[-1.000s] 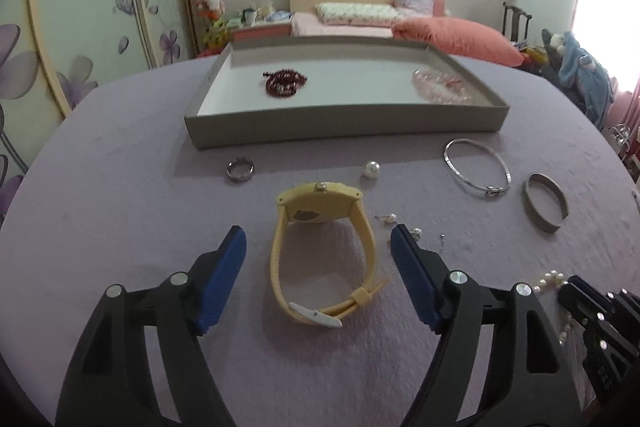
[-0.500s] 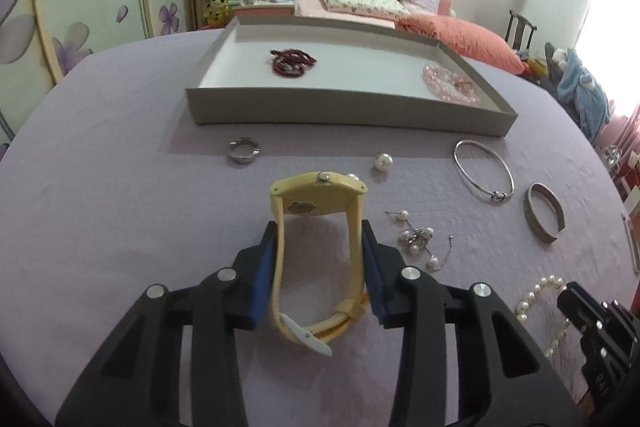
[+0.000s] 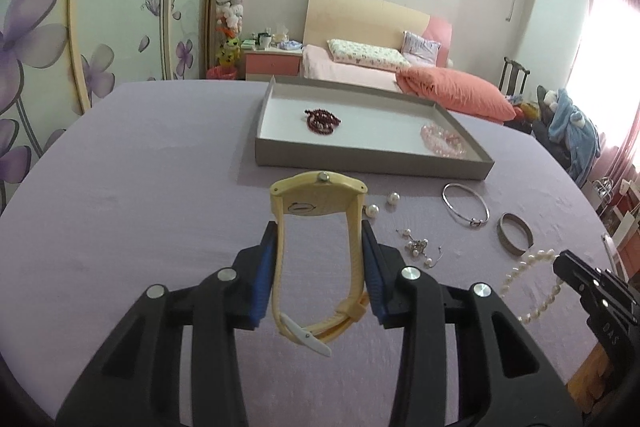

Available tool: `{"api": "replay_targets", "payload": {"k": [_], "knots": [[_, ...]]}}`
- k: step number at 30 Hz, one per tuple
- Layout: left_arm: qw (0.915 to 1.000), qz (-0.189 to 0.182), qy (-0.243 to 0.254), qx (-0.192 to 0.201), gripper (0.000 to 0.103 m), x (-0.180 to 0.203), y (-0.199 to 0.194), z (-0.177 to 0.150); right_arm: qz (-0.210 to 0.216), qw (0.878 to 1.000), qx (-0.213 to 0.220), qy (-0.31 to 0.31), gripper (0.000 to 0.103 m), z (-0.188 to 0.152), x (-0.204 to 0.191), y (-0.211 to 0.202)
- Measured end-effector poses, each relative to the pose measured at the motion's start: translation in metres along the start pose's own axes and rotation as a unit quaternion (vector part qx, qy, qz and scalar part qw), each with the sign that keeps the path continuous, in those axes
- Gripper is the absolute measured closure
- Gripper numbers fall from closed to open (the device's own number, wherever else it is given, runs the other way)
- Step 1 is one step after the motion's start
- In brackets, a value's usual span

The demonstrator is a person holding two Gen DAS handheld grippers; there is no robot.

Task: Organize jewelry
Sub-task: 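Close the left tool on the yellow watch strap and lift it, then lower the yellow watch into the tray with the left tool while the right releases the pearls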

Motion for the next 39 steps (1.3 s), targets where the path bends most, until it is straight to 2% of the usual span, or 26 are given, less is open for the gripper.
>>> {"api": "replay_targets", "payload": {"k": [11,25,33,39], "knots": [[0.9997,-0.010,0.007,0.020,0.064,0.006,-0.010,0.007,0.000,0.999,0.045,-0.001,0.093,0.028,-0.007,-0.006],[0.9988,-0.015,0.017,0.044,0.064,0.010,-0.013,0.019,-0.011,0.997,0.083,0.003,0.093,0.056,-0.007,-0.001],[0.9963,-0.012,0.031,0.079,0.064,0.008,-0.010,0.051,-0.020,0.995,0.100,-0.011,0.093,0.089,-0.009,0.015],[0.9936,-0.013,0.040,0.105,0.064,0.006,0.003,0.079,-0.022,0.995,0.100,-0.009,0.093,0.113,-0.011,0.047]]}}
Point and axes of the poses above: each gripper's, at about its wrist camera, not at the fingertips, and y roughly the way its jaws point, x to its right, z to its top, the point moved 3 cm from there along y, roughly the way its jaws point, and after that the axes turned 14 degrees about -z, right-handed, at the moved point
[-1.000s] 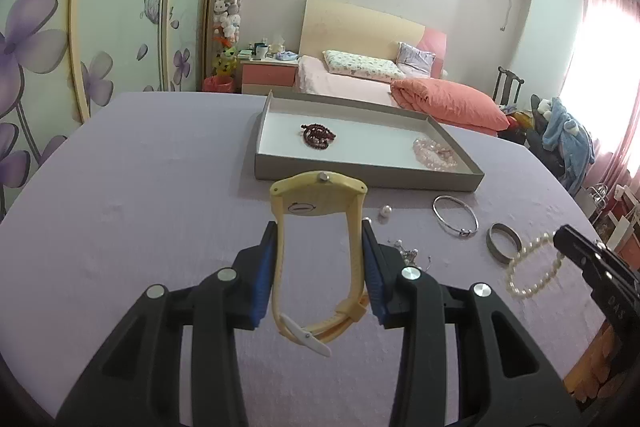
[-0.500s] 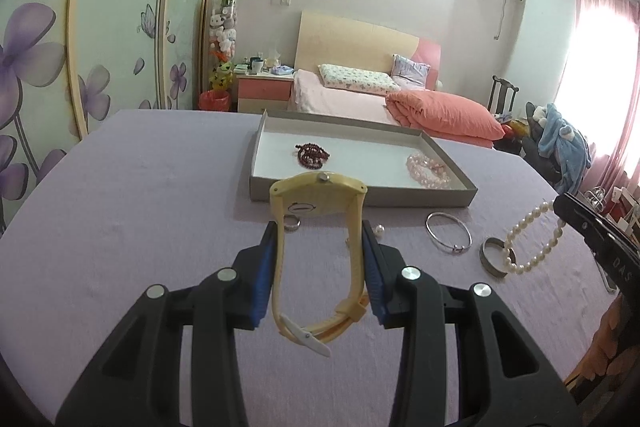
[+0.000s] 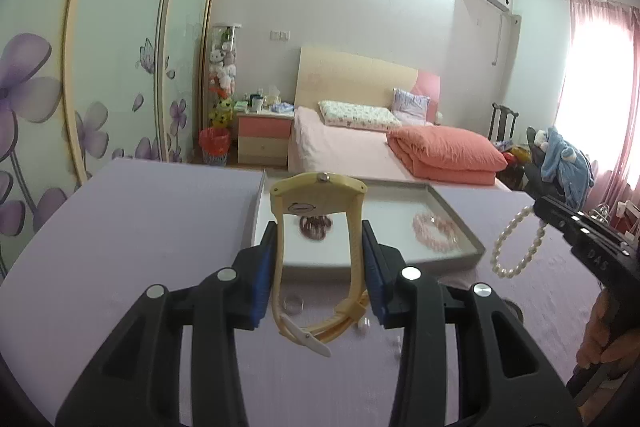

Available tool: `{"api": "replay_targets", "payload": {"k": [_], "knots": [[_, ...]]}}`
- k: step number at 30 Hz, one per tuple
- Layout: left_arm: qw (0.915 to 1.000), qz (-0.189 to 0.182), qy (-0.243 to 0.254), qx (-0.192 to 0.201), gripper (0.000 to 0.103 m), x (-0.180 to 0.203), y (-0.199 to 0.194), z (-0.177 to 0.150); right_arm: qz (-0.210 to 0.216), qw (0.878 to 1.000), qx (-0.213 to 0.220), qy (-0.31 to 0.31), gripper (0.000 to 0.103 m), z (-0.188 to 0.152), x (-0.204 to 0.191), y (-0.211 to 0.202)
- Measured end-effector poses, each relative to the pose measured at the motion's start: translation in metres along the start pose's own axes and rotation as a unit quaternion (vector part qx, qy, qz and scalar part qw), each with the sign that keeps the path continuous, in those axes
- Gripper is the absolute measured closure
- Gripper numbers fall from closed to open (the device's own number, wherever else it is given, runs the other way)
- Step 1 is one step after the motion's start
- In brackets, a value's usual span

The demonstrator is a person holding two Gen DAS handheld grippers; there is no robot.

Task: Organize jewelry
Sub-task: 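Lower the yellow watch into the tray with the left tool while the right releases the pearls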

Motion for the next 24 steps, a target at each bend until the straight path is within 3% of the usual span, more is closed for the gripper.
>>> {"api": "replay_targets", "payload": {"k": [9,24], "knots": [[0.9999,-0.002,0.002,0.015,0.064,-0.007,0.049,0.022,-0.005,1.000,-0.013,0.010,0.093,0.012,-0.003,0.056],[0.9999,-0.009,0.009,0.008,0.064,-0.020,0.121,0.042,-0.003,0.999,-0.033,0.009,0.093,0.018,-0.019,0.109]]}}
Point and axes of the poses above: each gripper's, at about its wrist camera, not at the fingertips, and y roughly the way its jaws point, x to its right, z to its top, the point moved 3 cm from there along y, roughly the way its jaws point, and after that the axes turned 14 degrees about -z, right-handed, at the moved point
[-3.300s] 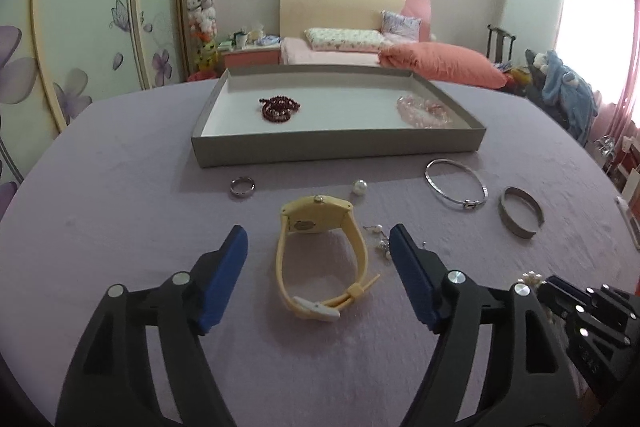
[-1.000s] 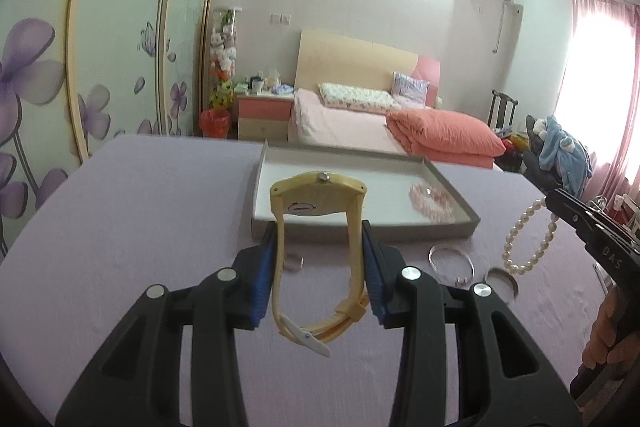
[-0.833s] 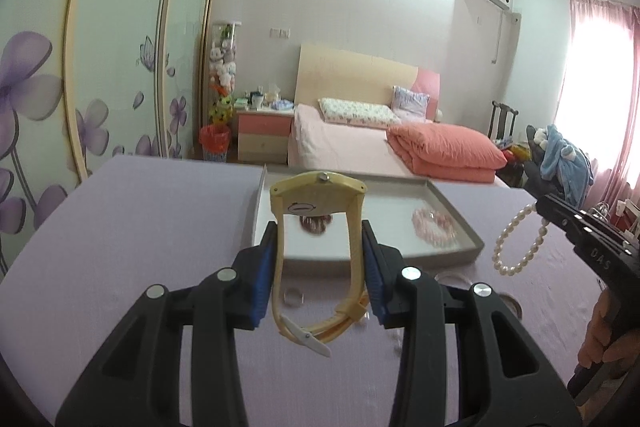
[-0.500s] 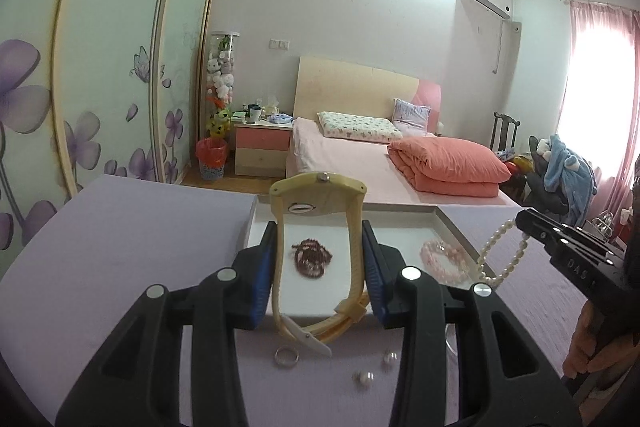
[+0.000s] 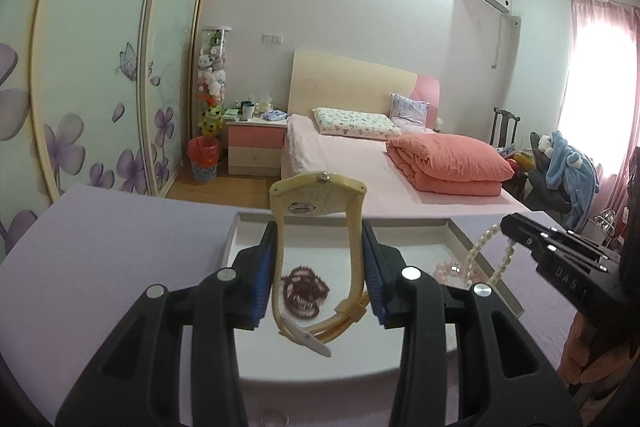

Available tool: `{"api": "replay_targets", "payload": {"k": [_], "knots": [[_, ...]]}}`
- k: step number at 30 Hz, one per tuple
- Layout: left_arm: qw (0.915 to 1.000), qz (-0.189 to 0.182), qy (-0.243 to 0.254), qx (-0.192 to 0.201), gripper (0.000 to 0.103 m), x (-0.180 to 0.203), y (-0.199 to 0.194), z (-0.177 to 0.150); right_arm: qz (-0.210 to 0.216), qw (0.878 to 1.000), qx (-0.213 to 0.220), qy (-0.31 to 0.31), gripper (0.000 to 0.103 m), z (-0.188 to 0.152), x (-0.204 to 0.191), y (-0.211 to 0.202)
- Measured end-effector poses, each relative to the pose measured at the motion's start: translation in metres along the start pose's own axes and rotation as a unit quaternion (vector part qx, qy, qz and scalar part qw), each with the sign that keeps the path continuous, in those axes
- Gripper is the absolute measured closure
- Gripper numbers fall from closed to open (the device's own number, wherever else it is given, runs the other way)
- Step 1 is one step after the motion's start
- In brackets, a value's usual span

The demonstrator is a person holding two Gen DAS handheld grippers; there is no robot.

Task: Organize jewelry
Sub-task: 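Lower the yellow watch into the tray with the left tool while the right releases the pearls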

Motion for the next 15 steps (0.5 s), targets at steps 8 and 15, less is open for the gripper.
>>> {"api": "replay_targets", "payload": {"k": [8,15], "knots": [[0.9998,0.001,-0.011,-0.017,0.064,-0.012,0.028,-0.014,0.006,1.000,-0.031,0.004,0.093,-0.017,-0.002,0.022],[0.9994,0.002,-0.007,-0.035,0.063,-0.017,0.044,-0.026,0.012,0.999,-0.038,-0.003,0.093,-0.020,-0.006,0.025]]}}
Point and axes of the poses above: each gripper's, at about its wrist camera, not at the fingertips, and y roughly the way its jaws point, x to its right, z to its top, the point moved 3 cm from there along y, roughly the way its jaws point, and after that the axes turned 14 degrees about -z, right-handed, at the moved point
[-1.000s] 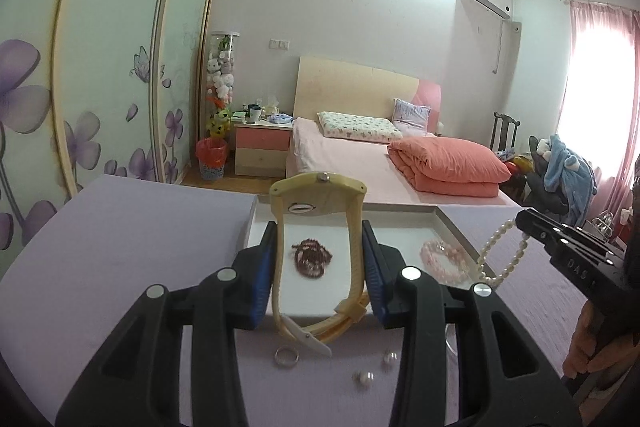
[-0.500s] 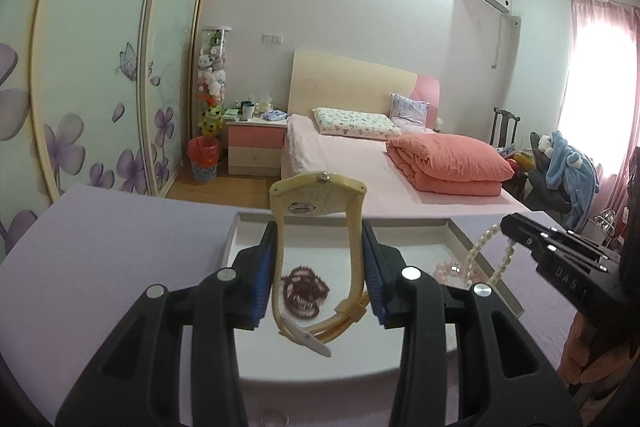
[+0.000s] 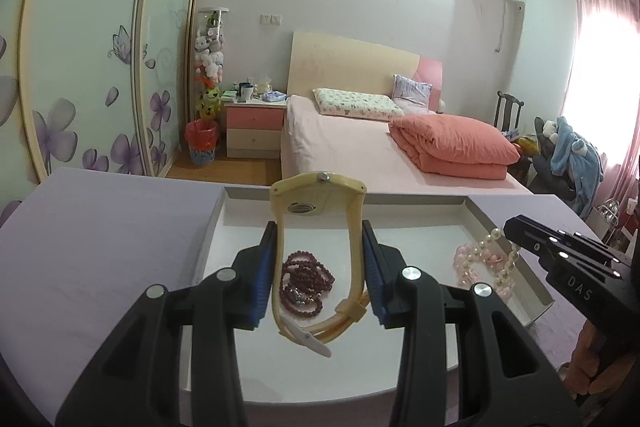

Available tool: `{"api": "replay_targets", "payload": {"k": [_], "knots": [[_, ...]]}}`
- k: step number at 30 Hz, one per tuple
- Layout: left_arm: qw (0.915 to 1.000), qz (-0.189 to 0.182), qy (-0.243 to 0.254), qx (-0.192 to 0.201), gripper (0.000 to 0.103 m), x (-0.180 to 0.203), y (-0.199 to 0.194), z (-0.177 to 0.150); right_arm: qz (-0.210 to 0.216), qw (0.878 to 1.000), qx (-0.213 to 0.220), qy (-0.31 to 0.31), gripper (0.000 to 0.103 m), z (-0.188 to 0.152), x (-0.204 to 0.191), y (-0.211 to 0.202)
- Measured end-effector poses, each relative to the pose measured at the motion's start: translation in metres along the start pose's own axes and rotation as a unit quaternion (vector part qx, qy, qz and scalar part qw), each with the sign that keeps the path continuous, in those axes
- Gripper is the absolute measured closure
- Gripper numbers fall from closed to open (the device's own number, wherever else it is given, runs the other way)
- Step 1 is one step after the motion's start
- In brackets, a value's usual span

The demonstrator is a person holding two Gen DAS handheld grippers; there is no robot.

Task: Organize jewelry
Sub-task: 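Lower the yellow watch into the tray with the left tool while the right releases the pearls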

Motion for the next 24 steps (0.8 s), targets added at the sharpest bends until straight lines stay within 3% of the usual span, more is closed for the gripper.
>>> {"api": "replay_targets", "payload": {"k": [15,24], "knots": [[1.0000,0.000,0.001,-0.003,0.063,-0.0006,0.0000,-0.0011,0.014,1.000,-0.009,-0.002,0.092,-0.0007,-0.0012,0.0036],[1.0000,0.005,0.001,0.002,0.057,0.0027,-0.0008,-0.0011,0.018,1.000,-0.010,-0.005,0.092,-0.0016,-0.0015,0.0033]]}}
Point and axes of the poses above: each gripper's, at about its wrist camera, not at the fingertips, and y roughly the way its jaws point, x to its right, z to its top, the point moved 3 cm from there along y, roughly the way its jaws point, and after that the axes turned 14 degrees about -z, right-handed, at the moved point
